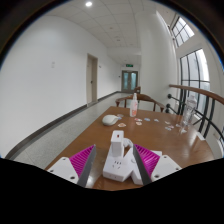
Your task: Unplug charger
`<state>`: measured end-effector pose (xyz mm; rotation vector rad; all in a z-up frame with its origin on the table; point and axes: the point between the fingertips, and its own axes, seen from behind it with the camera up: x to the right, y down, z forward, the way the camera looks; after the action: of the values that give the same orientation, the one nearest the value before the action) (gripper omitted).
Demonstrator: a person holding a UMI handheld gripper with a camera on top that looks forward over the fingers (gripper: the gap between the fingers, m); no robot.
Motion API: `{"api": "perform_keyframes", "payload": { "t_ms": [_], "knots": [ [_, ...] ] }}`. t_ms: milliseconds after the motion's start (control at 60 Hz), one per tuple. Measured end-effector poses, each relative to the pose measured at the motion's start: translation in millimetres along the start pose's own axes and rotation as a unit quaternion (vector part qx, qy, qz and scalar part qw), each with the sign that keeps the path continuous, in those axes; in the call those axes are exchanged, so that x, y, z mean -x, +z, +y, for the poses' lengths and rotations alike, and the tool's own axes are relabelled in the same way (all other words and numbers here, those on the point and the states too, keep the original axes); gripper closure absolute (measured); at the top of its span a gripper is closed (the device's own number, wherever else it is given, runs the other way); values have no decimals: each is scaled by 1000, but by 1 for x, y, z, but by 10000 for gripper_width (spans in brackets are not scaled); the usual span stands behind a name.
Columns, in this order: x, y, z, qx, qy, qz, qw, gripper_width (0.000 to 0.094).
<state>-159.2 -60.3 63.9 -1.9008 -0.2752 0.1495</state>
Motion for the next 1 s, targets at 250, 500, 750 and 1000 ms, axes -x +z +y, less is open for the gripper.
{"api": "perform_keyframes", "payload": {
  "t_ms": [250,500,750,1000],
  "knots": [
    [-19,63,-10,5,12,19,1000,757],
    [-14,60,-13,-16,51,3,999,841],
    [-52,-10,-134,-160,17,39,986,842],
    [-153,-43,-84,-93,17,105,990,843]
  ]
}}
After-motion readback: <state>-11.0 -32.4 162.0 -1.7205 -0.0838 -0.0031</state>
